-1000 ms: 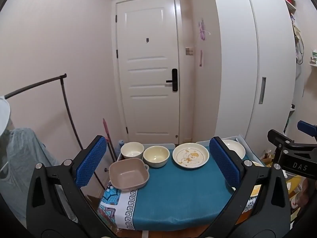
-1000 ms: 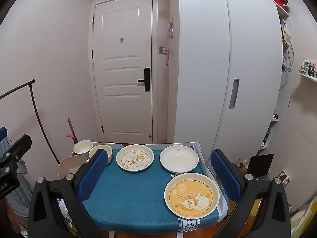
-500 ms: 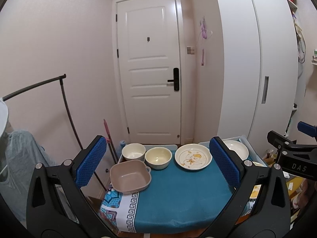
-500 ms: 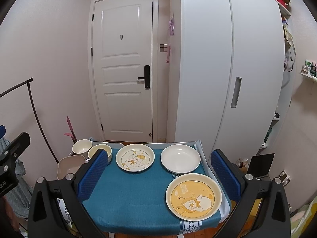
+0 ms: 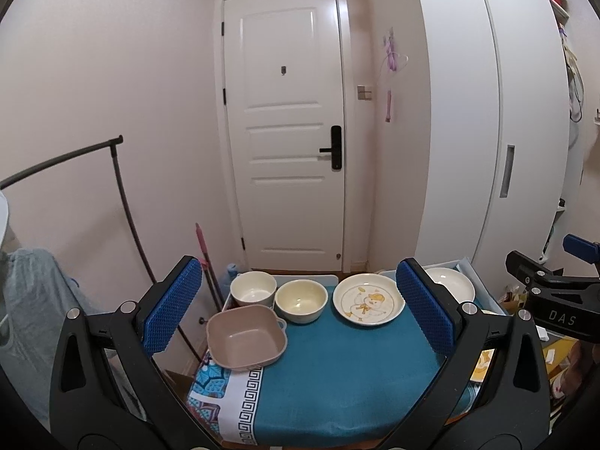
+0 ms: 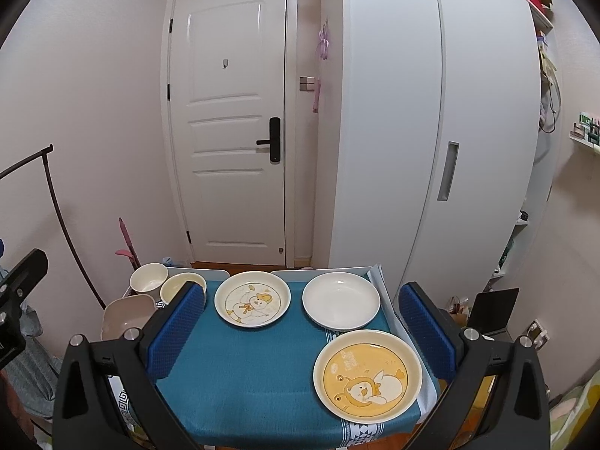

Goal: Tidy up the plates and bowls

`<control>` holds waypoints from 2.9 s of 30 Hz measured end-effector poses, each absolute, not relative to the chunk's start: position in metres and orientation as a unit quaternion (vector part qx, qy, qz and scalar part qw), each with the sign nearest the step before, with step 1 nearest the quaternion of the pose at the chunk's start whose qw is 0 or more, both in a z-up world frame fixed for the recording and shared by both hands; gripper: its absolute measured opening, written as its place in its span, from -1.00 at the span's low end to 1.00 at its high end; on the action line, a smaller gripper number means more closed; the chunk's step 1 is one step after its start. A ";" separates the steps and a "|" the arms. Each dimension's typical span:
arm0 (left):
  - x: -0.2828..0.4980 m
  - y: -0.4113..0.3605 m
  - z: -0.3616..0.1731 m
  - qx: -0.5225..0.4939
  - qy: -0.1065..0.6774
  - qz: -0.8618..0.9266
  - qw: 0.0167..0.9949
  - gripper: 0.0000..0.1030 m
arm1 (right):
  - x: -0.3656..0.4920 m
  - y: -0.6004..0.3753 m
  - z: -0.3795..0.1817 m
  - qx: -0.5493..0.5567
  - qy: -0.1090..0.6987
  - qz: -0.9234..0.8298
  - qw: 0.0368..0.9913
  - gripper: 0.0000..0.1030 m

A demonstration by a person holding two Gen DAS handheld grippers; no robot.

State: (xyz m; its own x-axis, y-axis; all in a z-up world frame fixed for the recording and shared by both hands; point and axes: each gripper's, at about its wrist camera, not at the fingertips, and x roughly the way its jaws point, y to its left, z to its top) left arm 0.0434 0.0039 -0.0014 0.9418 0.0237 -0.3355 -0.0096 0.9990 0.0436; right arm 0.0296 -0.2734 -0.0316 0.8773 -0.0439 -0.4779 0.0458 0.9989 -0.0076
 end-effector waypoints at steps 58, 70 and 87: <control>0.065 0.011 0.007 0.040 0.169 -0.035 0.984 0.99 | 0.037 -0.279 -0.029 0.021 0.252 -0.010 0.967 1.00; 0.131 -0.057 -0.037 0.047 0.271 -0.143 0.951 0.99 | 0.050 -0.392 -0.090 0.120 0.342 -0.009 0.932 1.00; 0.209 -0.207 -0.261 0.015 0.528 -0.170 0.832 0.43 | 0.131 -0.522 -0.273 0.169 0.535 0.120 0.819 0.13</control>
